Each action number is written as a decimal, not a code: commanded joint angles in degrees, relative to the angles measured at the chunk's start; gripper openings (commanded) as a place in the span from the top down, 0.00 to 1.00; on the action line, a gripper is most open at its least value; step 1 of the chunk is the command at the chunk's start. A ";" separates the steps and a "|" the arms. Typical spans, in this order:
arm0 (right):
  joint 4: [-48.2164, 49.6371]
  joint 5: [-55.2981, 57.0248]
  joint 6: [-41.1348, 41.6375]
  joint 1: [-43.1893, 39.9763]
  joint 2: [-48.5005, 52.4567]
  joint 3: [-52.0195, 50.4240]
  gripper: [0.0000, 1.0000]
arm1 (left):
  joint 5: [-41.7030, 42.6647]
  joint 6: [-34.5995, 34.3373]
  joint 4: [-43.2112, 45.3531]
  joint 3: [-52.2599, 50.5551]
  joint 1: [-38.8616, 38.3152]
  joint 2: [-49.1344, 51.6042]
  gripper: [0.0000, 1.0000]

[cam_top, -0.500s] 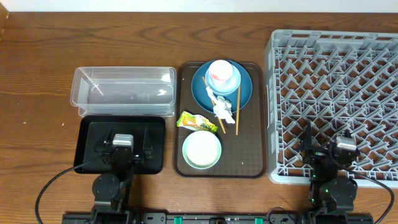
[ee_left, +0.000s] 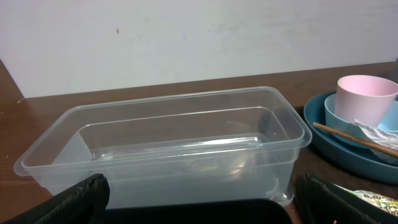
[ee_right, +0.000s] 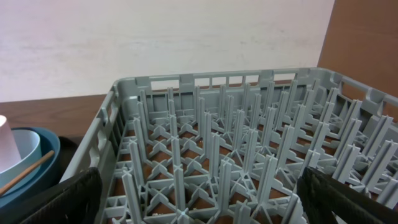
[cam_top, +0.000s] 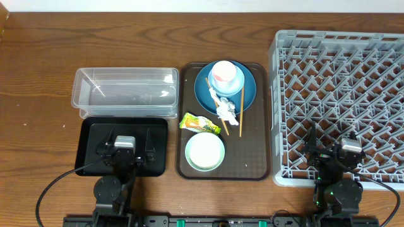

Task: Sort waste into correct bins and load items into the dishwasher rack

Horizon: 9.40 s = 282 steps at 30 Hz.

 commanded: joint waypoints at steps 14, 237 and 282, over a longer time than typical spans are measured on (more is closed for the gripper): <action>-0.22 0.17 0.94 -0.02 -0.31 -0.11 0.01 | -1.79 0.57 -2.43 -0.94 -0.22 -0.39 0.02; -0.22 0.17 0.94 -0.02 -0.04 -0.11 0.01 | -4.46 -47.10 -49.70 63.98 -53.16 73.05 0.90; -0.22 0.17 0.96 -0.02 -0.04 -0.11 0.01 | -7.17 -47.08 -39.52 63.82 -53.22 101.00 0.62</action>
